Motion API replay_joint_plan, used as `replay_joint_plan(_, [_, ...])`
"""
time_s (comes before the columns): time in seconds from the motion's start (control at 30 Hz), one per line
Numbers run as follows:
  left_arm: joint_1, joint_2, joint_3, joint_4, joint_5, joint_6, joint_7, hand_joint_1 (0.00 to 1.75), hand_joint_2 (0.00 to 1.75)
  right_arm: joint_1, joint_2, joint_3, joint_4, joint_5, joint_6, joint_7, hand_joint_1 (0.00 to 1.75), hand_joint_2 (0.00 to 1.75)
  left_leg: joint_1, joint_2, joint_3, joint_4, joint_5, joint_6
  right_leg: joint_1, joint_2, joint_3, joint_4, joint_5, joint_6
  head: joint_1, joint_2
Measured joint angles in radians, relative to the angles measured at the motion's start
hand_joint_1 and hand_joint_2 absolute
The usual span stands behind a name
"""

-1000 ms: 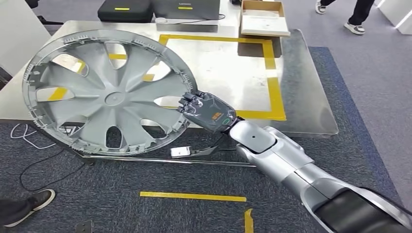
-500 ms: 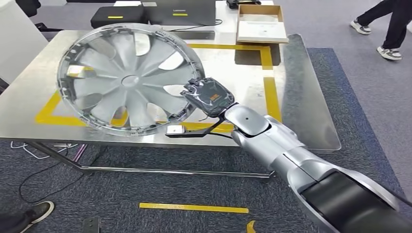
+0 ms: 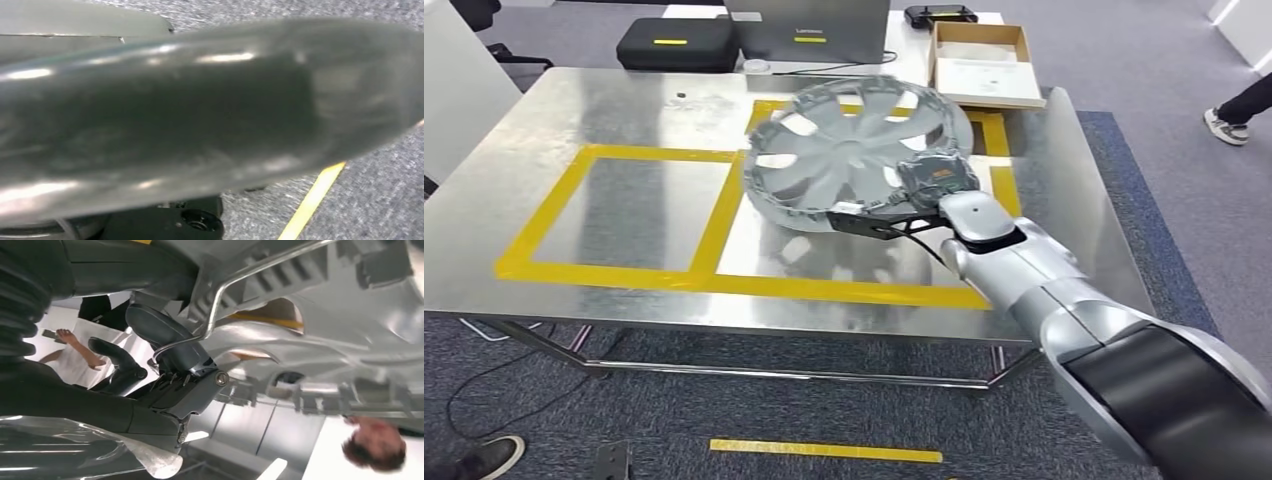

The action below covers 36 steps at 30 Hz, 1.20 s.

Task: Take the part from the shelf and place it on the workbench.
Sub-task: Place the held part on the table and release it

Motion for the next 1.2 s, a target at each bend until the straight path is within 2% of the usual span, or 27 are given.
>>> replay_joint_plan(0.07, [0.004,0.000,0.000,0.000,0.000,-0.001,-0.003,0.00,0.00,0.013,-0.024,-0.008,0.014,0.000,0.023,-0.013,1.75,1.75,-0.001,0.000,0.002,0.000,-0.007,0.007,0.000,0.000,-0.090,0.142,-0.043,0.001,0.003,0.000])
replay_joint_plan(0.1, [0.009,0.001,0.000,0.000,-0.001,-0.001,-0.002,0.00,0.44,0.023,-0.034,-0.011,0.020,0.000,0.033,-0.015,1.31,1.31,-0.001,0.000,0.003,0.001,-0.010,0.009,0.000,0.000,-0.129,0.189,-0.045,0.001,0.003,0.000])
replay_joint_plan(0.13, [0.013,0.002,0.000,0.000,-0.002,-0.002,-0.001,0.00,0.87,0.033,-0.043,-0.015,0.026,0.000,0.048,-0.019,0.87,0.87,-0.002,0.000,0.006,0.001,-0.014,0.009,0.001,0.000,-0.151,0.198,-0.026,0.000,0.003,0.000])
replay_joint_plan(0.17, [0.017,0.002,0.000,0.000,-0.003,-0.006,-0.001,0.00,1.31,0.041,-0.052,-0.019,0.030,0.000,0.067,-0.024,0.44,0.44,-0.003,0.000,0.010,0.002,-0.018,0.008,0.001,0.000,-0.153,0.165,0.013,-0.002,0.002,0.000])
replay_joint_plan(0.2, [0.020,0.003,0.000,0.000,-0.006,-0.012,-0.003,0.00,1.75,0.046,-0.061,-0.023,0.034,0.002,0.087,-0.032,0.00,0.00,-0.003,-0.001,0.014,0.002,-0.022,0.007,0.001,0.000,-0.136,0.100,0.064,-0.005,0.003,0.000])
replay_joint_plan(0.23, [0.022,0.003,0.000,0.000,-0.009,-0.018,-0.006,0.00,1.31,0.048,-0.070,-0.025,0.036,0.003,0.102,-0.039,0.00,0.00,-0.004,-0.001,0.018,0.003,-0.027,0.005,0.002,0.000,-0.110,0.030,0.106,-0.009,0.002,0.000])
replay_joint_plan(0.27, [0.022,0.004,0.000,0.000,-0.013,-0.021,-0.012,0.00,0.87,0.048,-0.078,-0.028,0.038,0.002,0.109,-0.046,0.00,0.00,-0.006,-0.001,0.020,0.004,-0.030,0.002,0.004,0.000,-0.084,-0.031,0.134,-0.012,0.002,0.000])
replay_joint_plan(0.3, [0.022,0.004,-0.001,0.000,-0.016,-0.021,-0.019,0.00,0.44,0.048,-0.084,-0.032,0.039,0.000,0.110,-0.053,0.00,0.00,-0.007,-0.002,0.020,0.005,-0.031,-0.002,0.006,0.000,-0.067,-0.068,0.146,-0.014,0.001,0.000])
replay_joint_plan(0.33, [0.022,0.005,-0.001,0.000,-0.016,-0.017,-0.026,0.00,0.00,0.049,-0.090,-0.037,0.039,-0.003,0.107,-0.061,0.00,0.00,-0.008,-0.002,0.019,0.006,-0.032,-0.006,0.008,0.000,-0.058,-0.081,0.144,-0.016,0.000,0.000])
replay_joint_plan(0.4, [0.022,0.006,0.000,0.000,-0.007,-0.006,-0.033,0.00,0.00,0.051,-0.098,-0.049,0.039,-0.014,0.095,-0.085,0.00,0.00,-0.008,-0.003,0.016,0.006,-0.033,-0.015,0.006,-0.001,-0.055,-0.087,0.141,-0.021,0.000,0.000])
replay_joint_plan(0.47, [0.022,0.008,0.000,0.000,-0.002,-0.001,-0.033,0.00,0.00,0.051,-0.104,-0.065,0.038,-0.028,0.065,-0.113,0.00,0.00,-0.008,-0.001,0.004,0.037,-0.055,-0.027,0.001,-0.003,-0.050,-0.092,0.142,-0.029,-0.002,0.000])
replay_joint_plan(0.5, [0.022,0.010,0.000,0.000,-0.002,0.000,-0.034,0.00,0.00,0.049,-0.106,-0.073,0.036,-0.036,0.045,-0.130,0.00,0.00,-0.007,0.001,-0.013,0.081,-0.080,-0.032,-0.001,-0.004,-0.046,-0.094,0.142,-0.034,-0.002,0.000])
replay_joint_plan(0.57, [0.022,0.011,0.001,0.000,-0.001,0.001,-0.036,0.00,0.00,0.048,-0.108,-0.091,0.029,-0.058,-0.013,-0.179,0.00,0.00,-0.004,0.002,-0.065,0.212,-0.139,-0.040,-0.001,-0.004,-0.042,-0.092,0.140,-0.039,-0.004,0.000])
replay_joint_plan(0.6, [0.022,0.011,0.002,0.000,0.000,0.001,-0.038,0.00,0.00,0.049,-0.107,-0.101,0.022,-0.073,-0.055,-0.213,0.00,0.00,-0.004,0.003,-0.086,0.263,-0.157,-0.042,0.000,-0.003,-0.040,-0.091,0.139,-0.040,-0.003,0.000])
replay_joint_plan(0.63, [0.022,0.011,0.002,0.000,0.000,0.001,-0.039,0.00,0.00,0.053,-0.107,-0.112,0.010,-0.096,-0.110,-0.257,0.00,0.00,-0.004,0.003,-0.092,0.284,-0.159,-0.042,0.000,-0.003,-0.038,-0.089,0.139,-0.040,-0.003,0.000])
replay_joint_plan(0.67, [0.021,0.011,0.003,0.000,-0.001,0.001,-0.041,0.00,0.00,0.060,-0.106,-0.126,-0.009,-0.128,-0.180,-0.311,0.00,0.00,-0.004,0.003,-0.080,0.264,-0.143,-0.041,0.000,-0.002,-0.036,-0.087,0.139,-0.040,-0.003,0.000])
replay_joint_plan(0.73, [0.021,0.011,0.003,0.000,-0.009,-0.008,-0.047,0.00,0.00,0.091,-0.100,-0.165,-0.077,-0.233,-0.337,-0.446,0.00,0.00,-0.004,0.003,-0.014,0.139,-0.087,-0.034,0.001,-0.001,-0.033,-0.083,0.136,-0.037,-0.003,0.000])
replay_joint_plan(0.8, [0.021,0.009,0.001,0.000,-0.022,-0.036,-0.054,0.00,0.00,0.171,-0.083,-0.220,-0.220,-0.420,-0.418,-0.592,0.00,0.00,-0.006,0.001,0.044,0.032,-0.056,-0.027,0.006,-0.002,-0.030,-0.081,0.133,-0.032,-0.003,0.000])
replay_joint_plan(0.87, [0.024,0.008,-0.002,0.000,-0.034,-0.059,-0.052,0.00,0.00,0.303,-0.056,-0.266,-0.434,-0.673,-0.368,-0.690,0.00,0.00,-0.008,-0.004,0.058,0.008,-0.055,-0.022,0.009,-0.007,-0.026,-0.084,0.133,-0.025,-0.002,0.000])
replay_joint_plan(0.93, [0.030,0.006,-0.004,0.000,-0.034,-0.060,-0.044,0.00,0.00,0.443,-0.031,-0.294,-0.663,-0.923,-0.266,-0.731,0.00,0.00,-0.006,-0.007,0.059,0.002,-0.048,-0.011,0.008,-0.010,-0.028,-0.082,0.124,-0.016,-0.002,0.000])
replay_joint_plan(0.97, [0.033,0.006,-0.003,0.000,-0.030,-0.057,-0.038,0.00,0.00,0.506,-0.021,-0.305,-0.770,-1.030,-0.214,-0.738,0.00,0.00,-0.004,-0.007,0.059,-0.002,-0.044,-0.004,0.007,-0.010,-0.035,-0.064,0.102,-0.012,0.000,0.000])
replay_joint_plan(1.0, [0.036,0.006,-0.003,0.000,-0.025,-0.054,-0.033,0.00,0.00,0.564,-0.014,-0.316,-0.868,-1.117,-0.167,-0.742,0.00,0.00,-0.002,-0.006,0.058,-0.005,-0.039,0.003,0.007,-0.010,-0.049,-0.026,0.067,-0.008,0.001,0.000])
replay_joint_plan(1.07, [0.041,0.006,0.000,0.000,-0.010,-0.048,-0.025,0.00,0.00,0.672,-0.004,-0.336,-1.033,-1.251,-0.078,-0.756,0.00,0.00,-0.001,-0.005,0.051,-0.006,-0.032,0.009,0.005,-0.009,-0.087,0.101,-0.019,-0.002,0.002,0.000])
replay_joint_plan(1.1, [0.043,0.007,0.003,0.000,-0.002,-0.045,-0.024,0.00,0.00,0.725,-0.001,-0.348,-1.097,-1.302,-0.036,-0.770,0.00,0.00,-0.001,-0.005,0.045,-0.006,-0.028,0.010,0.005,-0.009,-0.101,0.159,-0.049,0.000,0.002,0.000])
replay_joint_plan(1.13, [0.045,0.007,0.006,0.000,0.008,-0.043,-0.024,0.00,0.00,0.779,0.002,-0.361,-1.155,-1.348,0.004,-0.785,0.00,0.00,-0.001,-0.005,0.039,-0.006,-0.023,0.009,0.004,-0.009,-0.101,0.188,-0.062,0.001,0.002,0.000])
replay_joint_plan(1.17, [0.047,0.006,0.011,0.000,0.019,-0.040,-0.024,0.00,0.00,0.835,0.006,-0.378,-1.210,-1.383,0.043,-0.796,0.00,0.00,0.000,-0.005,0.032,-0.005,-0.018,0.008,0.004,-0.009,-0.079,0.177,-0.056,0.002,0.003,0.000])
replay_joint_plan(1.2, [0.050,0.006,0.017,0.000,0.029,-0.037,-0.024,0.00,0.00,0.892,0.009,-0.395,-1.260,-1.404,0.080,-0.803,0.00,0.00,0.000,-0.005,0.025,-0.005,-0.012,0.005,0.002,-0.010,-0.040,0.130,-0.035,0.002,0.003,0.000])
